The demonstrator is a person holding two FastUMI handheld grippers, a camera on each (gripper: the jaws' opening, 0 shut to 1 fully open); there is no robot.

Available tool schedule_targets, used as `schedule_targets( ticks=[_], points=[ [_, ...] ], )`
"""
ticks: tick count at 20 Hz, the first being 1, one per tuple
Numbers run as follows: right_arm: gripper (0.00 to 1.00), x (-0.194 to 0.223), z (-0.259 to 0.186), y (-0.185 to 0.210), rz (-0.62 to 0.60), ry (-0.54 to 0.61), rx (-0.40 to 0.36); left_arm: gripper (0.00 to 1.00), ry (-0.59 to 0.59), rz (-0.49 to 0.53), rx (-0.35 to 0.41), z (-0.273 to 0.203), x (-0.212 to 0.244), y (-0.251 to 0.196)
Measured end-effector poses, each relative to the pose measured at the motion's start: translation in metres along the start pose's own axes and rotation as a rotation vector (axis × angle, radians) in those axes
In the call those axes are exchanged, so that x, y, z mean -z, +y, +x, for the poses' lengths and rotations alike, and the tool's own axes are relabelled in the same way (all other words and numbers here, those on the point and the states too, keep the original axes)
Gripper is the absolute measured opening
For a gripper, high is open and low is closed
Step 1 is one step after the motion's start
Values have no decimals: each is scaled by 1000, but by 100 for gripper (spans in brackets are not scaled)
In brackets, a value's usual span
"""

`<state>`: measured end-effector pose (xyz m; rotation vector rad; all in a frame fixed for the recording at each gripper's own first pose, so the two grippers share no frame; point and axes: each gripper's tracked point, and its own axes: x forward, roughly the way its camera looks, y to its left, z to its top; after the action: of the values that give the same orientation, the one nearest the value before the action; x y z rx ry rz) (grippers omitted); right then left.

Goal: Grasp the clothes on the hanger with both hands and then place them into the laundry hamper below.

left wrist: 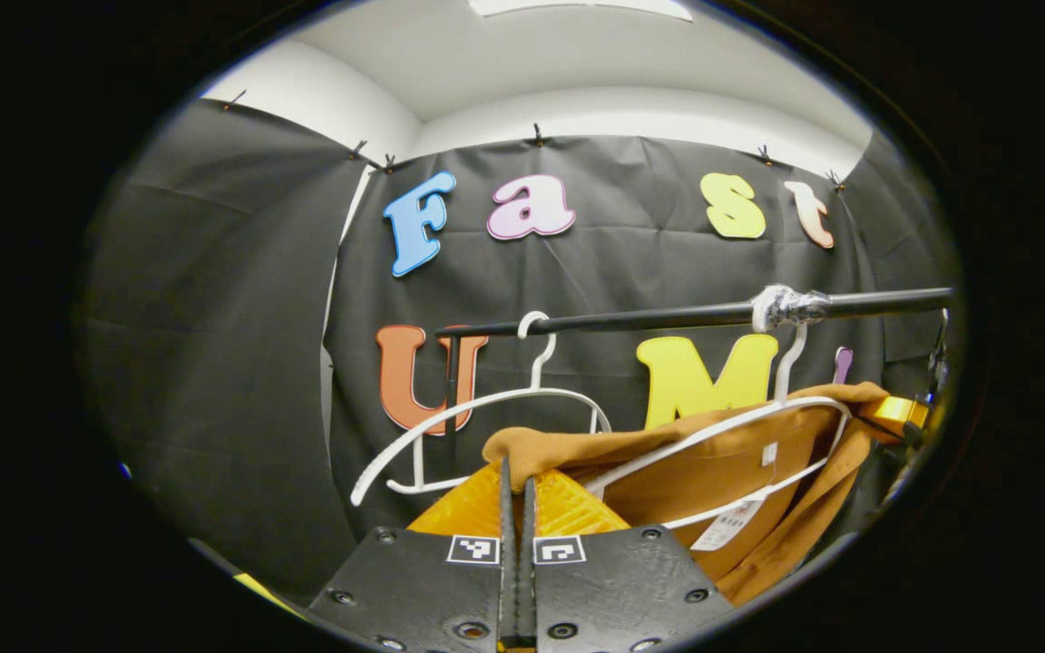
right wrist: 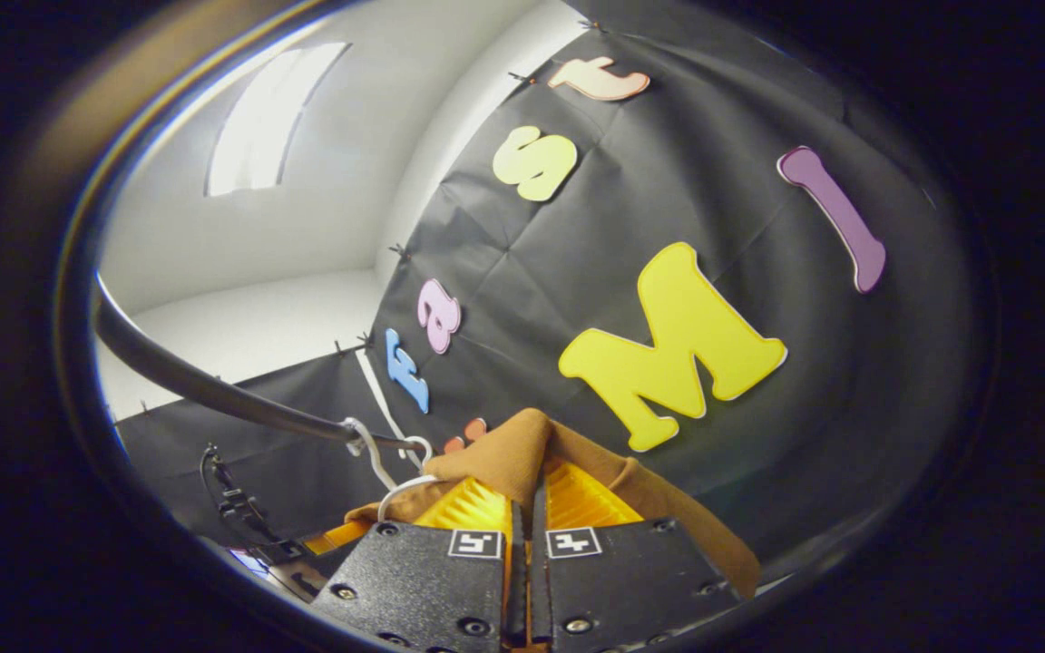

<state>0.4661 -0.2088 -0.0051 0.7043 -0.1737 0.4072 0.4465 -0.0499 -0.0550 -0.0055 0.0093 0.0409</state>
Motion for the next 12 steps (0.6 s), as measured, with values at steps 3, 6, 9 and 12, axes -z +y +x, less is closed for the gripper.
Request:
schedule_targets(
  ticks=[3, 6, 9, 12],
  points=[
    [5, -12, 11, 9, 60, -22, -48, 5, -22, 10, 11, 6, -15, -3],
    [5, -30, 18, 10, 107, -49, -90, 5, -50, 21, 24, 13, -31, -3],
    [5, -44, 25, 1, 52, -93, -35, 0, -50, 48, 47, 22, -36, -6],
    [5, -46, 32, -27, -145, -71, 95, 5, -25, 104, 64, 33, -33, -2]
  ],
)
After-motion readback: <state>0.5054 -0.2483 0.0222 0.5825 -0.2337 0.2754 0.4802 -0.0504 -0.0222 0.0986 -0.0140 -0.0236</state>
